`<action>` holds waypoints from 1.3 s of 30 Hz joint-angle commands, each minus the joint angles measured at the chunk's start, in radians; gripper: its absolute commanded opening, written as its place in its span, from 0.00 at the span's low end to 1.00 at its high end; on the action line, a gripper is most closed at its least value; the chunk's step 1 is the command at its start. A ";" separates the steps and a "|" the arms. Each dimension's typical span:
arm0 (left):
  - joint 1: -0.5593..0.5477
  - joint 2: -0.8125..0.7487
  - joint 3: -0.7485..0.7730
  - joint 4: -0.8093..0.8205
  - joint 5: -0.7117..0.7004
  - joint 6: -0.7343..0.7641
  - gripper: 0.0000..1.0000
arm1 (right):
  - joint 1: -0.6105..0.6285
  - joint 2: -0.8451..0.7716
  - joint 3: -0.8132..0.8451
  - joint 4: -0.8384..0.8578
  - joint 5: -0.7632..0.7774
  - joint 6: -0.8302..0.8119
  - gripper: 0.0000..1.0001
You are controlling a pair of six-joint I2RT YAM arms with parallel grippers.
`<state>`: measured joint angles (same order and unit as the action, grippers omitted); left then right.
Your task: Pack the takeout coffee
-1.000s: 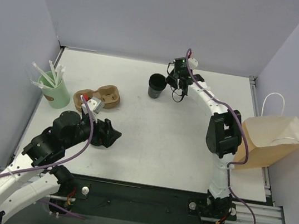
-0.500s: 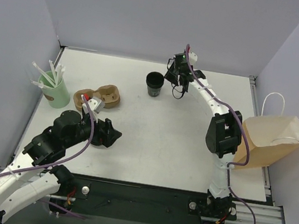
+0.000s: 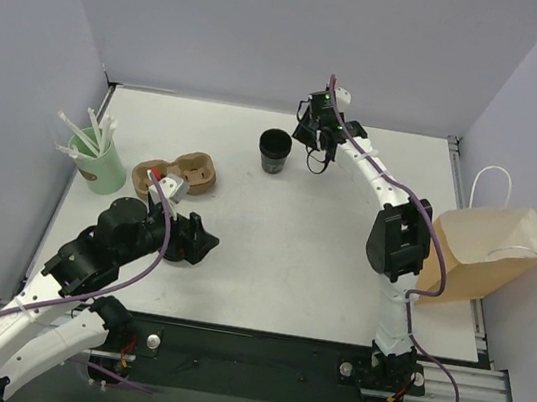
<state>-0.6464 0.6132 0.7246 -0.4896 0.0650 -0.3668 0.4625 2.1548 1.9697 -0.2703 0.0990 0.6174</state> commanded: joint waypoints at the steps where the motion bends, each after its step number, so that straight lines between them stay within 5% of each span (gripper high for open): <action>1: -0.001 0.003 0.036 0.028 0.012 -0.008 0.97 | 0.016 0.028 0.058 -0.020 0.002 -0.013 0.29; 39: -0.002 0.003 0.036 0.031 0.024 -0.003 0.97 | 0.039 0.112 0.139 -0.076 0.024 -0.004 0.25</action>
<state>-0.6464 0.6212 0.7246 -0.4896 0.0799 -0.3668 0.4927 2.2406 2.0686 -0.3264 0.1005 0.6037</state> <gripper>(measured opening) 0.972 0.244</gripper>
